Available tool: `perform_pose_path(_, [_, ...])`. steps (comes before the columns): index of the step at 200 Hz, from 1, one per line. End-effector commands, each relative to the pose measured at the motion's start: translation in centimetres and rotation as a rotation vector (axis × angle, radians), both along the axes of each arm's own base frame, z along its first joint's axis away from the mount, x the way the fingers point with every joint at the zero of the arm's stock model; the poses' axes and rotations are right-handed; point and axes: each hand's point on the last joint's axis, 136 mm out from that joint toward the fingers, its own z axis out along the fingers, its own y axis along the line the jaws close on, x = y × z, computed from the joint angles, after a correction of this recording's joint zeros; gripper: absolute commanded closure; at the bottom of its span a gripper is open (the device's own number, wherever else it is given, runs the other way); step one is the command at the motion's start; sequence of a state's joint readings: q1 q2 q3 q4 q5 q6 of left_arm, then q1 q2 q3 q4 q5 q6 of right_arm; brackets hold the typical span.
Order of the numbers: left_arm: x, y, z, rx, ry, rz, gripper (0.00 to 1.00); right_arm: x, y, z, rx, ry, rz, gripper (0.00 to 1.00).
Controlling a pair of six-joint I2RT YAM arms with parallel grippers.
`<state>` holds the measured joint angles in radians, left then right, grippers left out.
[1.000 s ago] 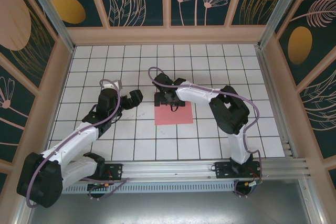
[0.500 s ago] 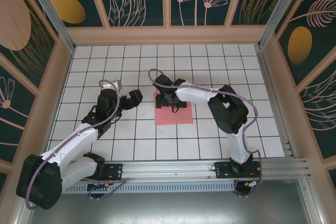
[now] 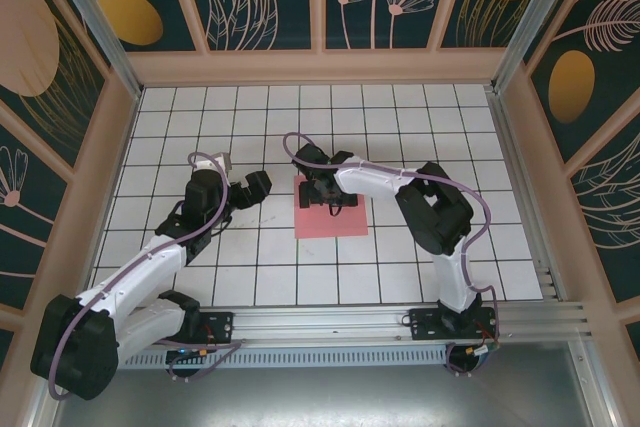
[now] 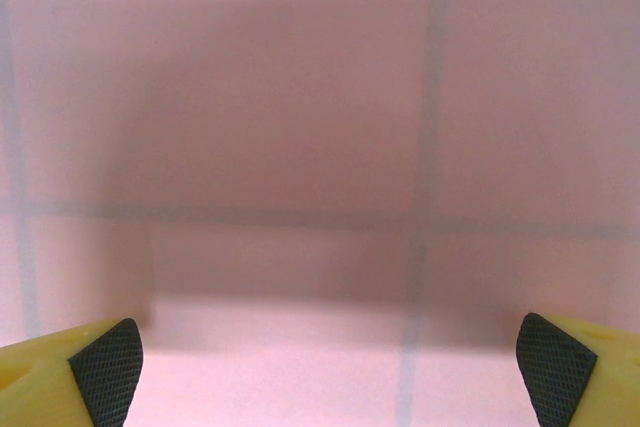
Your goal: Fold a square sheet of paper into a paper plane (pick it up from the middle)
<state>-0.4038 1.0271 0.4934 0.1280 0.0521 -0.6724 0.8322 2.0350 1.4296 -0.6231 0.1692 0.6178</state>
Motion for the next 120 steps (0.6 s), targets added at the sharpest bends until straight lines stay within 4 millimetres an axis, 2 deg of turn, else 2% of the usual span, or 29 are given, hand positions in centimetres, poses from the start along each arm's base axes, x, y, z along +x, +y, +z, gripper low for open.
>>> perform_pose_path(1, [0.0, 0.1, 0.3, 0.005, -0.026, -0.008, 0.01, -0.7, -0.1, -0.9, 0.020, 0.032, 0.024, 0.01])
perform_pose_path(55, [-0.2, 0.0, 0.4, 0.000, -0.024, -0.019, 0.01, -3.5, -1.7, -5.7, -0.030, 0.148, 0.015, 0.01])
perform_pose_path(76, [-0.2, 0.0, 0.6, 0.004, -0.030, -0.021, 0.01, -4.1, -2.0, -6.2, -0.034, 0.156, 0.019, 0.01])
perform_pose_path(120, [-0.1, -0.1, 0.7, -0.001, -0.031, -0.023, 0.01, -3.8, -2.1, -5.8, -0.071, 0.136, 0.013, 0.03])
